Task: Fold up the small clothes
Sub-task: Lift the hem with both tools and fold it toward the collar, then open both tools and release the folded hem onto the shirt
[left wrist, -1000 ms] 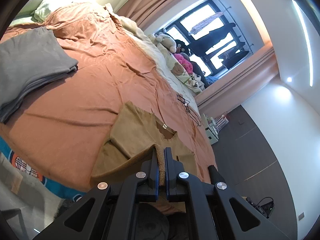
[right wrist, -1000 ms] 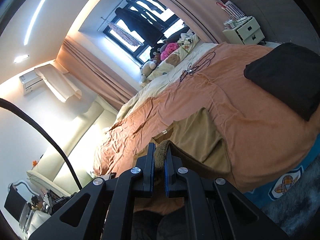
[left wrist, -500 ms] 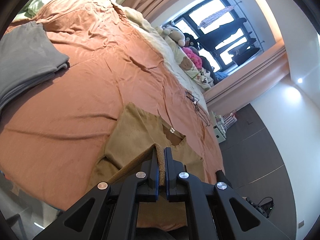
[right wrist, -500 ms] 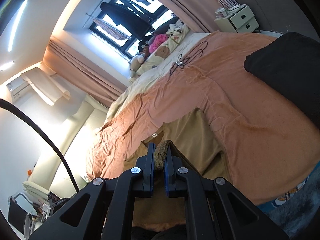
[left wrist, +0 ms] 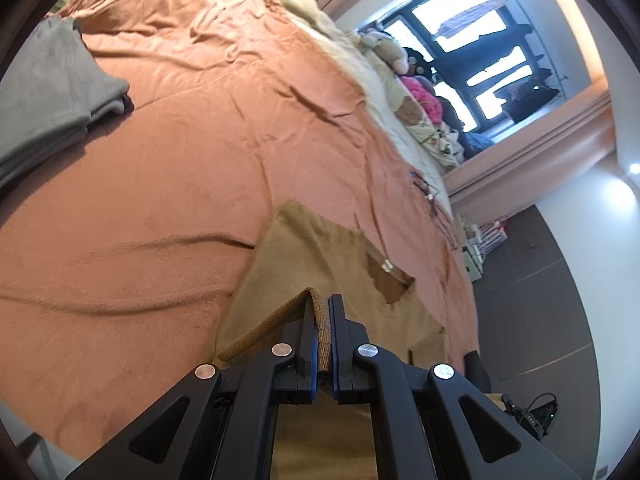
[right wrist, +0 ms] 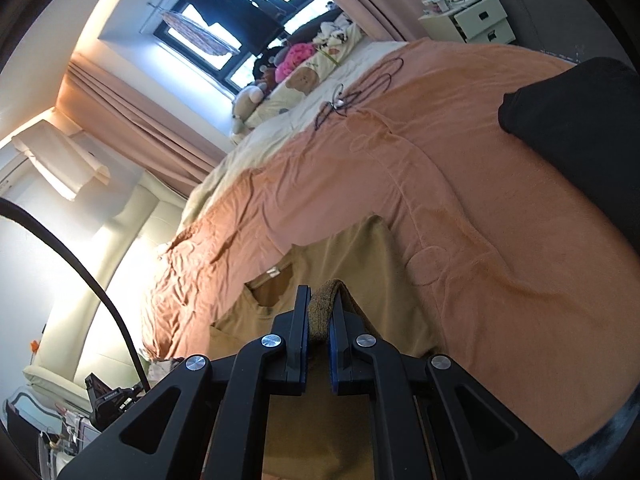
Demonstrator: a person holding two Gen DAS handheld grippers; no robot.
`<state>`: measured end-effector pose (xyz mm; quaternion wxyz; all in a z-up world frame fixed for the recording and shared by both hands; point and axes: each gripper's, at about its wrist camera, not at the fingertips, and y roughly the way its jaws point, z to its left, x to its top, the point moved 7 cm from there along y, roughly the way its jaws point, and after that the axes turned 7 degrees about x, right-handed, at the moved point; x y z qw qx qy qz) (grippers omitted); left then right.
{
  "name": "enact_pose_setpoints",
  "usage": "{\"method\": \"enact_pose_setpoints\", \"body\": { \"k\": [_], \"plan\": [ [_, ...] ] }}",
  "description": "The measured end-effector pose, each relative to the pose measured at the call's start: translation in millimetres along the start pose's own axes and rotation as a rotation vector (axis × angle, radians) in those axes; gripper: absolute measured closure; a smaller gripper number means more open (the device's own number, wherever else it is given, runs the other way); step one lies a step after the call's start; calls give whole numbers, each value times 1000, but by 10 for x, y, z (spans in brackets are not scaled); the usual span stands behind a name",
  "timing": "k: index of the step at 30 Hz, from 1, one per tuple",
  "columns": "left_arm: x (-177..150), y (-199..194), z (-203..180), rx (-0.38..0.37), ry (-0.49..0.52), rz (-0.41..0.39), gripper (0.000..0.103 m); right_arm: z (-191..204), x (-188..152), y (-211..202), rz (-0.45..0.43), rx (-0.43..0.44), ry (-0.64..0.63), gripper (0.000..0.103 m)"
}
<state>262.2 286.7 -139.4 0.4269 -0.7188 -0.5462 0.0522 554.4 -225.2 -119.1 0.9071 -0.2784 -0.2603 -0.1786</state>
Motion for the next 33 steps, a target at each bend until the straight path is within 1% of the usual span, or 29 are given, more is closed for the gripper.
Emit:
{"method": "enact_pose_setpoints", "body": {
  "k": [6, 12, 19, 21, 22, 23, 24, 25, 26, 27, 28, 29, 30, 32, 33],
  "plan": [
    [52, 334, 131, 56, -37, 18, 99, -87, 161, 303, 42, -9, 11, 99],
    [129, 559, 179, 85, -54, 29, 99, -207, 253, 555, 80, -16, 30, 99],
    [149, 846, 174, 114, -45, 74, 99, -338, 268, 747, 110, -102, 38, 98],
    [142, 922, 169, 138, -31, 97, 99, -359, 263, 776, 121, -119, 35, 97],
    [140, 950, 165, 146, -25, 107, 98, -333, 271, 782, 113, -87, 26, 96],
    [132, 972, 164, 149, -18, 119, 94, -331, 269, 777, 119, -94, 25, 96],
    [129, 979, 168, 152, -14, 125, 84, -322, 273, 765, 125, -98, 23, 96],
    [125, 967, 174, 155, -7, 126, 76, -303, 268, 747, 132, -98, 21, 96],
    [126, 946, 186, 161, -2, 122, 59, -280, 265, 719, 135, -97, 17, 92],
    [135, 909, 207, 171, 4, 109, 44, -259, 266, 698, 133, -107, 10, 82],
    [144, 879, 221, 178, 10, 99, 40, -256, 277, 663, 126, -124, 1, 74],
    [153, 846, 230, 186, 19, 89, 34, -234, 298, 578, 105, -135, -8, 54],
    [157, 806, 243, 191, 32, 85, 30, -212, 299, 528, 86, -130, -11, 41],
    [148, 790, 246, 203, 58, 98, 26, -163, 308, 408, 68, -119, -19, 40],
    [138, 777, 252, 212, 81, 108, 26, -148, 293, 383, 68, -122, -24, 39]
  ]
}}
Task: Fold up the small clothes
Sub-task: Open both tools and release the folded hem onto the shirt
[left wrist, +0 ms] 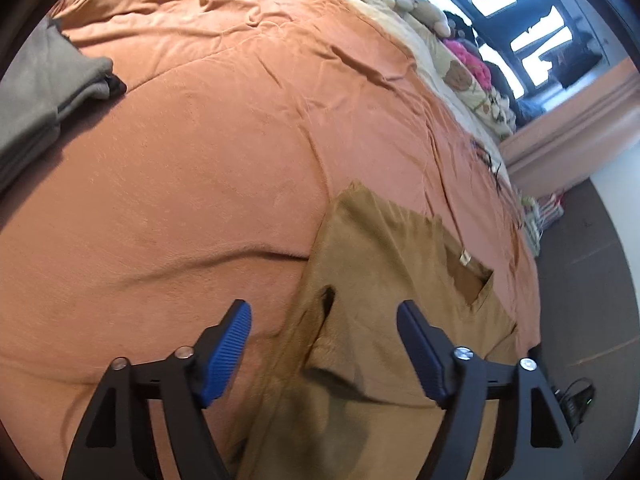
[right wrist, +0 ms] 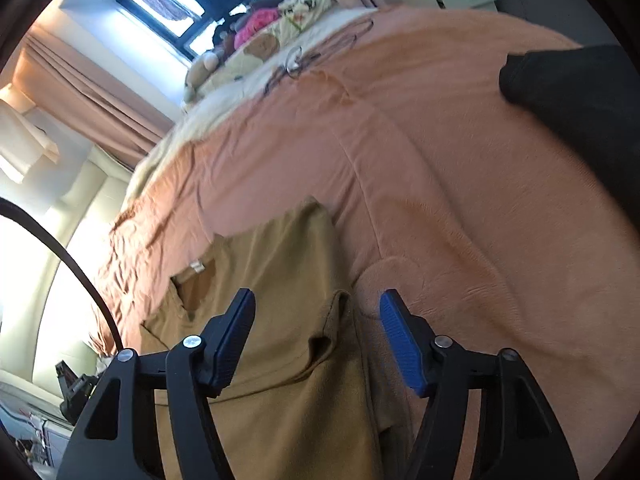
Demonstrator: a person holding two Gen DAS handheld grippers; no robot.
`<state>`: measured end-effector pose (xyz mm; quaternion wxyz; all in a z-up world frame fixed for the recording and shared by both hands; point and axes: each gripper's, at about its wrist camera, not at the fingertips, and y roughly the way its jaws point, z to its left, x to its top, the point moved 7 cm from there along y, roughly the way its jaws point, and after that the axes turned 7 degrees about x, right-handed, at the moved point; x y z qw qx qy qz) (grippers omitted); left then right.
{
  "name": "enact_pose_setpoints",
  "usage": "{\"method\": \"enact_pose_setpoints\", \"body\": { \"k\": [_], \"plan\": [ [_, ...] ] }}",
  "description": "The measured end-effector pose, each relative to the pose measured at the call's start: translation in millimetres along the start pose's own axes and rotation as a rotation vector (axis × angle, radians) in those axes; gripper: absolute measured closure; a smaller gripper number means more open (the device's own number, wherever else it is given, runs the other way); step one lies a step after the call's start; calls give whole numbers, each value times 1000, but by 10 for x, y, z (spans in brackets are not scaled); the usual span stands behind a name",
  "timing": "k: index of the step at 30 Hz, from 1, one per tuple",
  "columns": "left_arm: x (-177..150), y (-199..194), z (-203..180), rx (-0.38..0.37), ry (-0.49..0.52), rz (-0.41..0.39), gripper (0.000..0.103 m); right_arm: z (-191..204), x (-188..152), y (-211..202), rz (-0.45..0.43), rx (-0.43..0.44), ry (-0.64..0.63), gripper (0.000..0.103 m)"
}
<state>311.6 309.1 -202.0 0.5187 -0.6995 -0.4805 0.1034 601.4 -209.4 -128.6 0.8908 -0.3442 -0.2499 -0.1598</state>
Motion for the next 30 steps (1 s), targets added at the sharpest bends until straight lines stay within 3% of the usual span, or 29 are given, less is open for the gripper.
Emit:
{"method": "enact_pose_setpoints", "body": {
  "k": [14, 20, 24, 30],
  "plan": [
    [-328, 18, -3, 164, 302, 75, 19, 92, -229, -147, 116, -141, -135, 39],
    [-414, 107, 29, 234, 367, 93, 19, 217, -270, -9, 174, -172, -204, 39],
    [-465, 211, 56, 284, 410, 114, 19, 305, -318, 147, 219, -185, -266, 31],
    [-520, 386, 94, 373, 488, 138, 19, 267, -400, 390, 287, -273, -351, 31]
  ]
}}
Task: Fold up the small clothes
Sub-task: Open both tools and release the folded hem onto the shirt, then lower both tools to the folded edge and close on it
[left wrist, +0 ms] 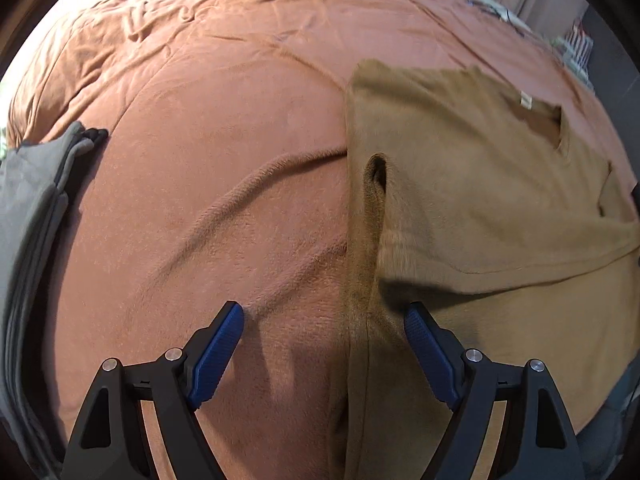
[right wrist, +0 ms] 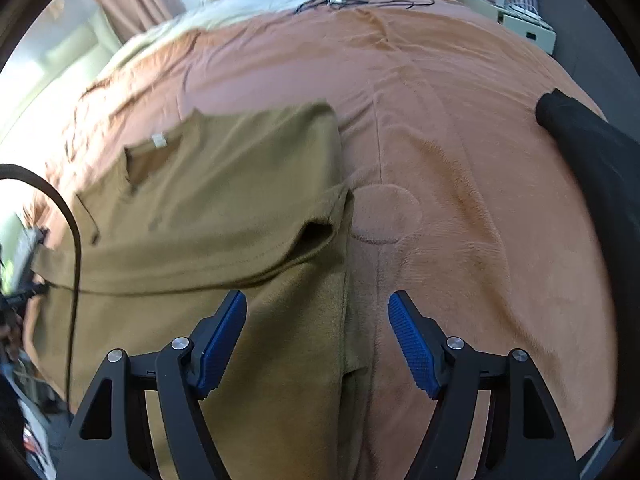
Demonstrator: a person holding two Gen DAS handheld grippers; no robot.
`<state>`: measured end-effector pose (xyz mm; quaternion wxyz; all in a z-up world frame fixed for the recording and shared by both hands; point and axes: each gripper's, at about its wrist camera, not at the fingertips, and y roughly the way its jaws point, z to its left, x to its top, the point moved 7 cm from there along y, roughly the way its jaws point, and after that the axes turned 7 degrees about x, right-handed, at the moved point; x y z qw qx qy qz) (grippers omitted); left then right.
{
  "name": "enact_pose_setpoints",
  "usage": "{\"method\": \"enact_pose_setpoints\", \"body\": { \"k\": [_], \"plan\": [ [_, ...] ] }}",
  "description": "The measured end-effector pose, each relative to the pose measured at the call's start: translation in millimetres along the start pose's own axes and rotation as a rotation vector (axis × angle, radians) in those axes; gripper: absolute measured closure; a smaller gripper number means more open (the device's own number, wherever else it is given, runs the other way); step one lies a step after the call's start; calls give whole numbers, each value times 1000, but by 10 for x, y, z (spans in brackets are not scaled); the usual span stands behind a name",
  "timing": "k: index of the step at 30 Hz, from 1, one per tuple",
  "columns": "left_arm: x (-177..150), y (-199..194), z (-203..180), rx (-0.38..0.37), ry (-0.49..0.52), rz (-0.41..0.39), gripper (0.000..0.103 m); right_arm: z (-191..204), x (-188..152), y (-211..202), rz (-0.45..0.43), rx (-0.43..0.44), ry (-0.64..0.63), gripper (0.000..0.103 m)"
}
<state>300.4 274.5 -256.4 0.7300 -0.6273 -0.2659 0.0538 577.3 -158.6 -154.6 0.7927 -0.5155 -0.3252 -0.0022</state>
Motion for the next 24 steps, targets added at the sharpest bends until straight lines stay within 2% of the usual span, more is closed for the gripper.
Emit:
{"method": "enact_pose_setpoints", "body": {
  "k": [2, 6, 14, 24],
  "plan": [
    [22, 41, -32, 20, 24, 1, 19, -27, 3, 96, 24, -41, -10, 31],
    [131, 100, -50, 29, 27, -4, 19, -51, 41, 248, 55, -66, -23, 31],
    [415, 157, -37, 33, 5, -29, 19, -66, 302, 415, 24, -114, -61, 31],
    [747, 262, -61, 30, -15, -45, 19, -105, 625, 606, 7, -111, -71, 31]
  ]
}}
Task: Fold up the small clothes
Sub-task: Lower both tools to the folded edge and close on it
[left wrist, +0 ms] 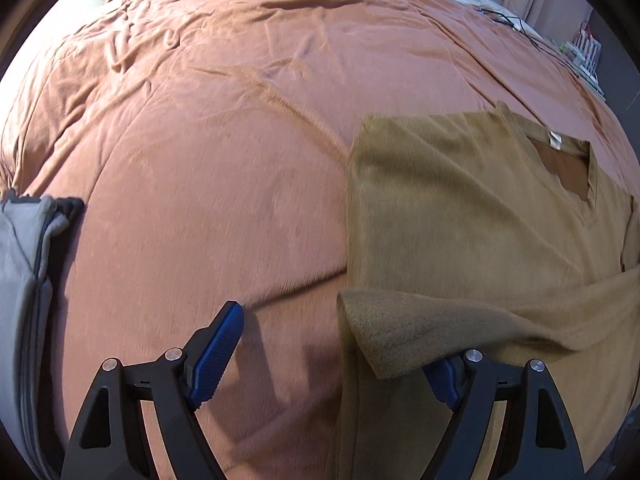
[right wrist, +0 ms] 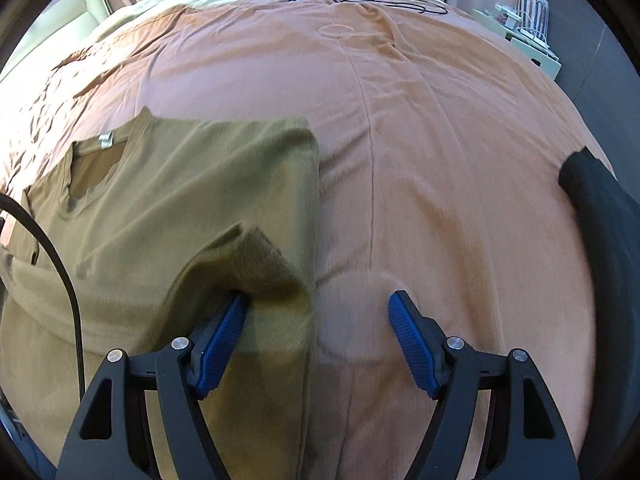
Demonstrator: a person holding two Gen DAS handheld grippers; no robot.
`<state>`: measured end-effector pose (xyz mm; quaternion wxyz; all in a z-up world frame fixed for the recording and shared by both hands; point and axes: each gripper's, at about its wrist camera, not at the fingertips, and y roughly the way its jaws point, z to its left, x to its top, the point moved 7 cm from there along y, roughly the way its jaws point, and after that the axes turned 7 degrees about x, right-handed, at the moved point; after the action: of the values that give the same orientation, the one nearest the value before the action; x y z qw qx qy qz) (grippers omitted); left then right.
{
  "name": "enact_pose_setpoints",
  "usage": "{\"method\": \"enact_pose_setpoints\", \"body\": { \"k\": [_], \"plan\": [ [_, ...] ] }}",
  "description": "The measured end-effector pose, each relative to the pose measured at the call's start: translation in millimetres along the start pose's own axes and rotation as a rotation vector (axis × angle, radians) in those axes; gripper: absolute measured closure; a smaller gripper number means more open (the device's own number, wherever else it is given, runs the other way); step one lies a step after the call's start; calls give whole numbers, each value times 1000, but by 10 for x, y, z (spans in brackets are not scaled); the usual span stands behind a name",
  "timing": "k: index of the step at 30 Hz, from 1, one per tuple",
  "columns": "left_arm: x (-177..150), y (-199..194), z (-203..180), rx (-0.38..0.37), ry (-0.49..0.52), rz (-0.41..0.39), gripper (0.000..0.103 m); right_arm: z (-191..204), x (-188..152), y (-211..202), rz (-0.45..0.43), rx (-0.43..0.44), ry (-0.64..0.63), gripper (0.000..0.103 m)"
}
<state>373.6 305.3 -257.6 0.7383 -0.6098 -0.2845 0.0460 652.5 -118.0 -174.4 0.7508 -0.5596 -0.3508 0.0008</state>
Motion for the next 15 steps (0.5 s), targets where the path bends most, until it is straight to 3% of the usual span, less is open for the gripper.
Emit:
{"method": "enact_pose_setpoints", "body": {
  "k": [8, 15],
  "plan": [
    [239, -6, 119, 31, -75, -39, 19, -159, 209, 52, -52, 17, 114, 31],
    [265, -333, 205, -84, -131, -151, 22, -165, 147, -183, -119, 125, 170, 34]
  ]
}}
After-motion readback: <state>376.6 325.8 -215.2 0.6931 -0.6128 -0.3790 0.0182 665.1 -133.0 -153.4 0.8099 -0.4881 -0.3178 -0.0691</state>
